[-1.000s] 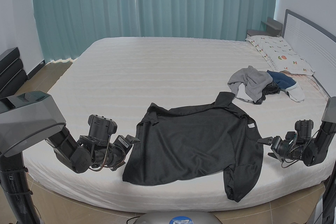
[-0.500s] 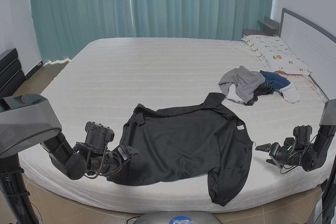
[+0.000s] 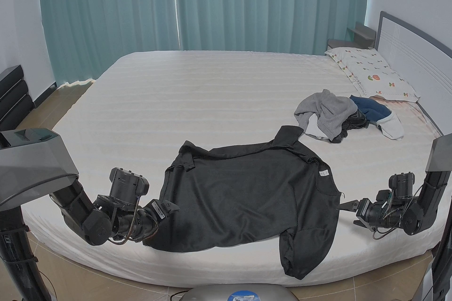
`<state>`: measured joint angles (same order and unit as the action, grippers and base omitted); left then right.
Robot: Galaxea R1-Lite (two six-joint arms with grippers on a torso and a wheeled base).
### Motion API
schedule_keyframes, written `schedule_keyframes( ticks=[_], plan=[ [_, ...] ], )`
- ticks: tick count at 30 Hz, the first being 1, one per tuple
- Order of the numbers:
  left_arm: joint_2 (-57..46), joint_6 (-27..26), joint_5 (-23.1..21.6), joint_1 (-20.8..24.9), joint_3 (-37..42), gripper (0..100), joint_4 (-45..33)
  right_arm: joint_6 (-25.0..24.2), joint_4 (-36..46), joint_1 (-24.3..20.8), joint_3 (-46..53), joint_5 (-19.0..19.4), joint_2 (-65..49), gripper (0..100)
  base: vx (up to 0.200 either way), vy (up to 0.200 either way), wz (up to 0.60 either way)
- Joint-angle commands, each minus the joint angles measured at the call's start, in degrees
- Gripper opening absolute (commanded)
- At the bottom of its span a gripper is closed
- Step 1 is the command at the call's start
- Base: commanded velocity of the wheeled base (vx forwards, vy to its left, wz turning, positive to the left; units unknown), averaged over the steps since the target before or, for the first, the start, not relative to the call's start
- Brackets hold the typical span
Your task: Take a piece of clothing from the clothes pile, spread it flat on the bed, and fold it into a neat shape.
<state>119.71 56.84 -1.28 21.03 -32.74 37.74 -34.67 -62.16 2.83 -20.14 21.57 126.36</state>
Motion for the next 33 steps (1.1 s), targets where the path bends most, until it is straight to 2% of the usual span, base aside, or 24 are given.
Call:
schedule_keyframes(
  ticks=[1, 4, 10, 20, 25, 33],
  plan=[
    [0.08, 0.37, -0.21, -0.20, 1.10, 100, 0.05, 0.22, -1.12, -1.07, 1.07, -0.38, 0.91, 100, 0.000, 0.000, 0.00],
    [0.52, 0.90, -0.39, -0.11, 1.54, 100, 0.14, 0.22, -5.34, -1.25, 2.21, -0.38, 2.58, 100, 0.000, 0.000, 0.00],
    [0.08, 0.90, 0.05, -0.02, 2.95, 100, 0.23, 0.30, -13.25, -1.25, 5.02, -0.47, 5.30, 100, -0.200, 0.000, 0.00],
    [2.10, 0.46, 3.83, 0.50, 3.04, 100, 0.23, -0.57, -13.87, -1.25, 4.14, -0.21, 5.66, 100, 0.000, 0.000, 0.00],
    [5.44, -0.07, 7.96, 0.86, 1.37, 100, 0.31, -0.66, -13.95, -1.69, 3.26, -0.38, 6.27, 100, 0.000, 0.000, 0.00],
    [8.43, -1.74, 9.37, 1.73, -0.48, 100, 3.04, -0.66, -13.95, -1.95, 3.09, -0.38, 6.36, 100, 0.000, 0.000, 0.00]
  ],
)
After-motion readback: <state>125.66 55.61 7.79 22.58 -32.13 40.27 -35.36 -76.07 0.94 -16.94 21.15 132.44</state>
